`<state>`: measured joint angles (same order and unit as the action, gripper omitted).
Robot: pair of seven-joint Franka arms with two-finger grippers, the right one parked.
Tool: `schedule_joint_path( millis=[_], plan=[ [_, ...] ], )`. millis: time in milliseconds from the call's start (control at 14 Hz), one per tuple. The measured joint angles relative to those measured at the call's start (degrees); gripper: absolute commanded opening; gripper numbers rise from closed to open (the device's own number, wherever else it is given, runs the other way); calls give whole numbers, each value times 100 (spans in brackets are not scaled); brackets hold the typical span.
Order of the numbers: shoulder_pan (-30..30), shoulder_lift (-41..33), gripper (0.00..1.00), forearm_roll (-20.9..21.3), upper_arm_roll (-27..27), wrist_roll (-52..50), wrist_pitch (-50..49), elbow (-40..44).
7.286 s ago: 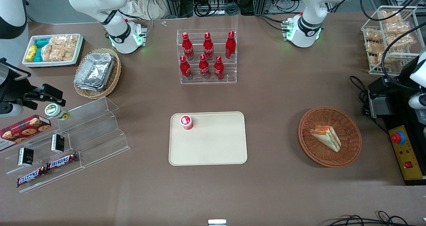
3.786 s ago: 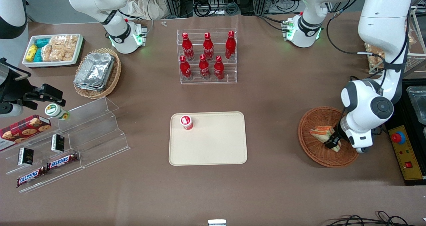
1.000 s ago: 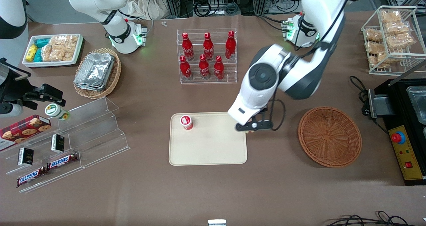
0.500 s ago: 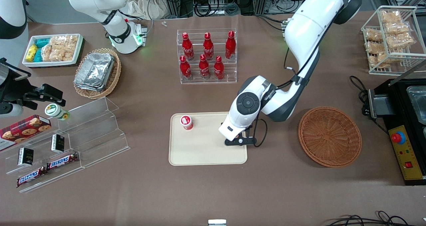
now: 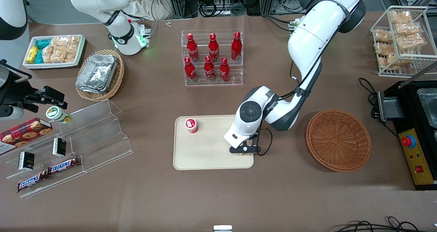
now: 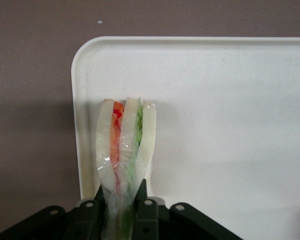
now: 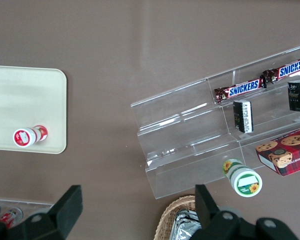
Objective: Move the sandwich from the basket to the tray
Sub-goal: 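Lower the sandwich onto the tray and open the left gripper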
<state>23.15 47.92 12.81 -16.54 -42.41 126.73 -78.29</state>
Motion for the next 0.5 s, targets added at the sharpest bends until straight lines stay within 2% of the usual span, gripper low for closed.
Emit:
schedule_joint_path(
  millis=[214,500],
  plan=[
    [-7,-80,99,-1,-5,-8,-356,131],
    [-30,-727,99,-177,-7,43,-1860,289]
  ],
)
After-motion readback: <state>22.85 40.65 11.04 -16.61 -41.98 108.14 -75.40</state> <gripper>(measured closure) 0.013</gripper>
